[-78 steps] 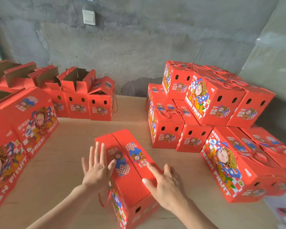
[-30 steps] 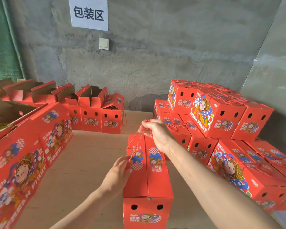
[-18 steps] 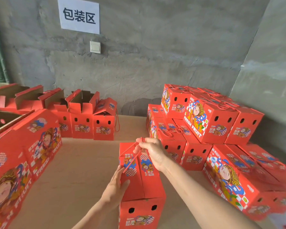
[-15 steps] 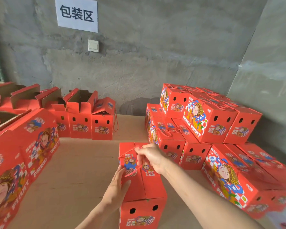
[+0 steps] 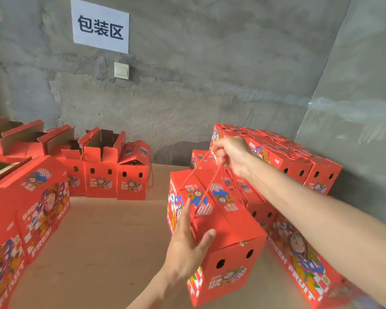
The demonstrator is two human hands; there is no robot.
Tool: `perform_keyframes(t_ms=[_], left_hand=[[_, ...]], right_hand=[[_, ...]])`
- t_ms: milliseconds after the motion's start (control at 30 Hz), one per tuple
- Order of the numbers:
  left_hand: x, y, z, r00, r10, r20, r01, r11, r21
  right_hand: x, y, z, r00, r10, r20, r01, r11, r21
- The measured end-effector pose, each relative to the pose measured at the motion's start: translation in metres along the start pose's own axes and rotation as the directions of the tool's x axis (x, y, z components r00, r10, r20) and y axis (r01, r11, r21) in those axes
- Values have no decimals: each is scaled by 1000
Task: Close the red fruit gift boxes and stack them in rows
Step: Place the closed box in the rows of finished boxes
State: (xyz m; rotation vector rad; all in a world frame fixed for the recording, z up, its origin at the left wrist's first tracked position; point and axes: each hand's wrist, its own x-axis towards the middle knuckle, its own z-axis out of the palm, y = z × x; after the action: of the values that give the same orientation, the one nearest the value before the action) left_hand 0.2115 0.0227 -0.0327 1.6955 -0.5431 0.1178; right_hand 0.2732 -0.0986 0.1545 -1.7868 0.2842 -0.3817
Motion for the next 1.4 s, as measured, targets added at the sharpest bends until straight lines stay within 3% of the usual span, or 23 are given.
perform_keyframes(t_ms=[100, 333, 533, 600, 667, 733, 833, 900, 967, 1100, 1200, 1400], left_hand=[[21, 27, 12, 981, 116, 153, -112, 993, -35], [103, 33, 57, 969, 121, 215, -108, 991, -74], [188, 8, 100, 941, 146, 306, -184, 978, 98], [208, -2, 119, 952, 131, 276, -192, 959, 207], [219, -8, 142, 971, 114, 208, -163, 958, 236], [229, -13, 166, 987, 98, 124, -125, 965, 231], [243, -20, 189, 996, 47, 74, -66, 961, 269], [250, -26, 196, 998, 28, 49, -41, 953, 300], [251, -32, 200, 998, 55, 26, -60, 960, 274], [255, -42, 197, 990, 97, 105, -122, 954, 274], [271, -45, 196, 986, 103, 132, -141, 935, 326], [296, -51, 201, 996, 9, 90, -44, 923, 383]], right_hand=[[18, -33, -24, 994, -87, -61, 92, 993, 71], [56, -50, -80, 977, -161, -139, 159, 987, -32], [115, -29, -127, 939, -252, -234, 221, 964, -149], [138, -13, -141, 923, -300, -240, 231, 933, -275], [156, 7, -154, 927, -324, -190, 173, 818, -549], [167, 38, -164, 928, -343, -149, 98, 609, -787], [171, 100, -164, 944, -320, 83, 200, 352, -915], [174, 128, -160, 933, -277, 229, 309, 292, -905], [180, 142, -158, 940, -235, 248, 313, 302, -901], [188, 160, -152, 911, -342, 231, 296, 151, -943], [201, 168, -147, 885, -424, 192, 290, 178, -940], [229, 174, -140, 854, -494, 166, 338, 282, -898]])
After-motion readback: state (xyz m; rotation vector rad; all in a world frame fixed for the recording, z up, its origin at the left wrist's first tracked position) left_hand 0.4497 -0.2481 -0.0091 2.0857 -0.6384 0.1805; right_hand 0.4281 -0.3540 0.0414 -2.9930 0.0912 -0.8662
